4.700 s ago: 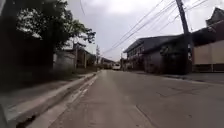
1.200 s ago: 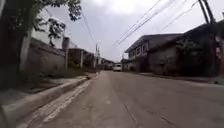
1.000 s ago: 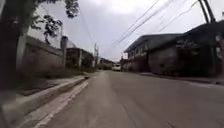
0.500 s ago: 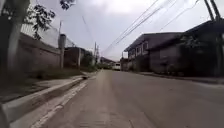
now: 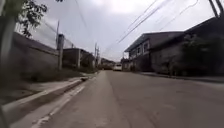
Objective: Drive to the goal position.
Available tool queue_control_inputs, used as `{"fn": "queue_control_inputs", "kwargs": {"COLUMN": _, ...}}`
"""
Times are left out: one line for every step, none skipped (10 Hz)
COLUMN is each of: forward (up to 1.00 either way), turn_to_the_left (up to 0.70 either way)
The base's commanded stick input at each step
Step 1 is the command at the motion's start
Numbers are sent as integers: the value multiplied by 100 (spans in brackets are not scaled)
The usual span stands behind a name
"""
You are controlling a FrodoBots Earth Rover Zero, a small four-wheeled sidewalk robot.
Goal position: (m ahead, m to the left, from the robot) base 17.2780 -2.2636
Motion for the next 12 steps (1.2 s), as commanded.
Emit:
{"fn": "queue_control_inputs", "kwargs": {"forward": 70, "turn_to_the_left": 0}}
{"fn": "queue_control_inputs", "kwargs": {"forward": 70, "turn_to_the_left": 0}}
{"fn": "queue_control_inputs", "kwargs": {"forward": 70, "turn_to_the_left": 0}}
{"fn": "queue_control_inputs", "kwargs": {"forward": 70, "turn_to_the_left": 0}}
{"fn": "queue_control_inputs", "kwargs": {"forward": 70, "turn_to_the_left": 0}}
{"fn": "queue_control_inputs", "kwargs": {"forward": 70, "turn_to_the_left": 0}}
{"fn": "queue_control_inputs", "kwargs": {"forward": 70, "turn_to_the_left": 0}}
{"fn": "queue_control_inputs", "kwargs": {"forward": 70, "turn_to_the_left": 0}}
{"fn": "queue_control_inputs", "kwargs": {"forward": 70, "turn_to_the_left": 0}}
{"fn": "queue_control_inputs", "kwargs": {"forward": 70, "turn_to_the_left": 0}}
{"fn": "queue_control_inputs", "kwargs": {"forward": 70, "turn_to_the_left": 0}}
{"fn": "queue_control_inputs", "kwargs": {"forward": 70, "turn_to_the_left": 0}}
